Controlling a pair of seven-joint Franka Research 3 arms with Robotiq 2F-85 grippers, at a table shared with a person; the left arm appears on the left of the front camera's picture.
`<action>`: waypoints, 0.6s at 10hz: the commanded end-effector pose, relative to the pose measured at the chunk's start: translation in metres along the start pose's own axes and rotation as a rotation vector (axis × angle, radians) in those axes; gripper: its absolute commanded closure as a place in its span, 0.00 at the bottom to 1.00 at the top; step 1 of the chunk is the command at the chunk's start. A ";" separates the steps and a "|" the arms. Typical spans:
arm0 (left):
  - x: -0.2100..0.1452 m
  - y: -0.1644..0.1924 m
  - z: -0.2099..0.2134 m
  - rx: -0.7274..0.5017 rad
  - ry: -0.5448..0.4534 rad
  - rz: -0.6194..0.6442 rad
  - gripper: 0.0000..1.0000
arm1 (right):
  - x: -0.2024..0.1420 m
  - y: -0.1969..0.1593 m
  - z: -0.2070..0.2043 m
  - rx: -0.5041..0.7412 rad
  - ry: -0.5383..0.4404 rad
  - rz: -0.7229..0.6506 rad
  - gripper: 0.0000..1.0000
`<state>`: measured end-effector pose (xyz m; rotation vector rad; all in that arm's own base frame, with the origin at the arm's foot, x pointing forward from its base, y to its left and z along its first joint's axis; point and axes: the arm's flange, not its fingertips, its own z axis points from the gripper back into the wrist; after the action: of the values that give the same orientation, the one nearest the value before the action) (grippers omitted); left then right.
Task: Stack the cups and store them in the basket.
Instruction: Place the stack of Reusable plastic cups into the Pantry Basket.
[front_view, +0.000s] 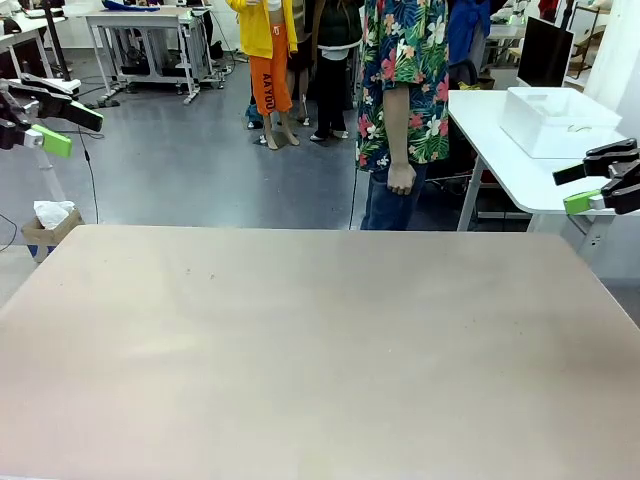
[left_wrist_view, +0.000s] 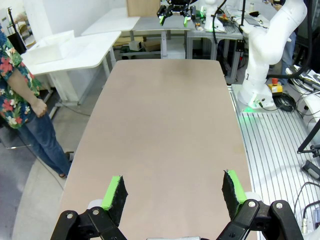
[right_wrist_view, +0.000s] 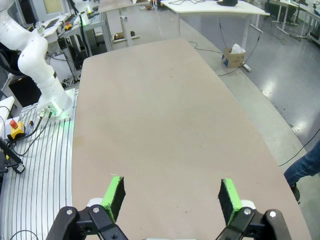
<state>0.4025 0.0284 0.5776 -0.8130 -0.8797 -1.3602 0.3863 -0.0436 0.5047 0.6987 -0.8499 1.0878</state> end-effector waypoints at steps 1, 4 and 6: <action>0.004 -0.002 0.001 0.000 -0.009 0.009 0.00 | 0.002 0.001 -0.001 -0.006 -0.032 0.002 0.00; 0.004 -0.002 0.001 0.000 -0.009 0.009 0.00 | 0.002 0.001 -0.001 -0.006 -0.032 0.002 0.00; 0.004 -0.002 0.001 0.000 -0.009 0.009 0.00 | 0.002 0.001 -0.001 -0.006 -0.032 0.002 0.00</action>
<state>0.4025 0.0284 0.5776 -0.8130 -0.8797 -1.3602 0.3863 -0.0435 0.5047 0.6987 -0.8499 1.0878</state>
